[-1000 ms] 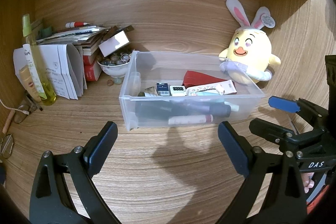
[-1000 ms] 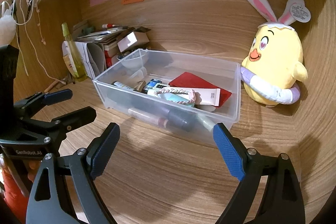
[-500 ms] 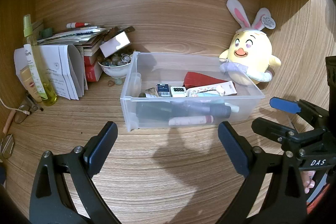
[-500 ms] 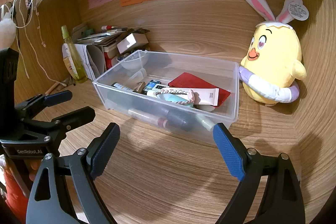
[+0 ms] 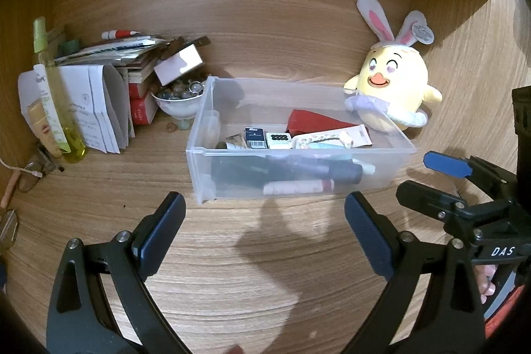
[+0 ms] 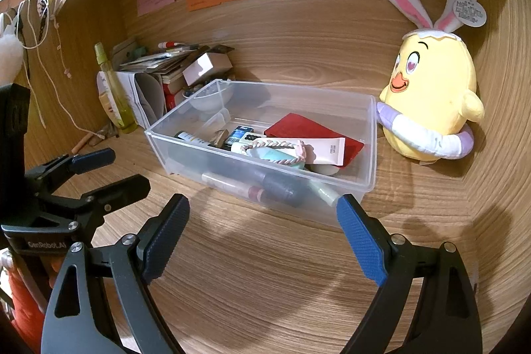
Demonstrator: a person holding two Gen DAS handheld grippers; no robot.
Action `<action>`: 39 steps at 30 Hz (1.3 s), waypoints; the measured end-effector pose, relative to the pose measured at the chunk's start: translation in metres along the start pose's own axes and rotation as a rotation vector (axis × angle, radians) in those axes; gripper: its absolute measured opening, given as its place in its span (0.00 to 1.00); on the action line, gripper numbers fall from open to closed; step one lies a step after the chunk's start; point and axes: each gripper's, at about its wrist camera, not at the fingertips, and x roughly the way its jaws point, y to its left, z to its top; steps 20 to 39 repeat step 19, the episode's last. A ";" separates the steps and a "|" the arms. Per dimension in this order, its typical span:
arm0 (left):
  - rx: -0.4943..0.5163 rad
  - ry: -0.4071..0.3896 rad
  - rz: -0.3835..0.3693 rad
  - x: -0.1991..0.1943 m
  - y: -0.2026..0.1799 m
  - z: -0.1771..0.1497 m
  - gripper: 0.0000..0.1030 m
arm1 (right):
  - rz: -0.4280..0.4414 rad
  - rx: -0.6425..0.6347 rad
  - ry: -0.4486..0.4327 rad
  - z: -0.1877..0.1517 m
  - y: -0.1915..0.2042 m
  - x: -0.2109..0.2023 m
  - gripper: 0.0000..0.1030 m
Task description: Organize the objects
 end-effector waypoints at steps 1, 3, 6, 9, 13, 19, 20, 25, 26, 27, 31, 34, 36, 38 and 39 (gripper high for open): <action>-0.001 0.001 0.000 0.000 0.000 0.000 0.95 | -0.001 0.000 -0.001 0.000 0.000 0.000 0.86; -0.007 0.005 -0.003 0.001 0.000 0.000 0.95 | -0.001 0.000 0.000 0.000 0.000 0.000 0.86; -0.011 0.008 -0.005 0.001 0.000 0.000 0.97 | -0.001 0.000 0.001 0.000 0.000 0.000 0.86; -0.010 -0.001 -0.006 0.000 -0.001 -0.001 0.98 | -0.002 0.001 0.003 0.000 0.000 0.001 0.86; 0.003 -0.016 -0.006 -0.003 -0.003 -0.001 0.98 | 0.000 0.003 0.007 0.000 0.002 0.001 0.86; 0.009 -0.030 -0.010 -0.007 -0.005 -0.002 0.98 | -0.004 0.000 0.013 0.000 0.006 0.003 0.86; 0.009 -0.030 -0.010 -0.007 -0.005 -0.002 0.98 | -0.004 0.000 0.013 0.000 0.006 0.003 0.86; 0.009 -0.030 -0.010 -0.007 -0.005 -0.002 0.98 | -0.004 0.000 0.013 0.000 0.006 0.003 0.86; 0.009 -0.030 -0.010 -0.007 -0.005 -0.002 0.98 | -0.004 0.000 0.013 0.000 0.006 0.003 0.86; 0.009 -0.030 -0.010 -0.007 -0.005 -0.002 0.98 | -0.004 0.000 0.013 0.000 0.006 0.003 0.86; 0.009 -0.030 -0.010 -0.007 -0.005 -0.002 0.98 | -0.004 0.000 0.013 0.000 0.006 0.003 0.86; 0.009 -0.030 -0.010 -0.007 -0.005 -0.002 0.98 | -0.004 0.000 0.013 0.000 0.006 0.003 0.86; 0.009 -0.030 -0.010 -0.007 -0.005 -0.002 0.98 | -0.004 0.000 0.013 0.000 0.006 0.003 0.86; 0.009 -0.030 -0.010 -0.007 -0.005 -0.002 0.98 | -0.004 0.000 0.013 0.000 0.006 0.003 0.86; 0.009 -0.030 -0.010 -0.007 -0.005 -0.002 0.98 | -0.004 0.000 0.013 0.000 0.006 0.003 0.86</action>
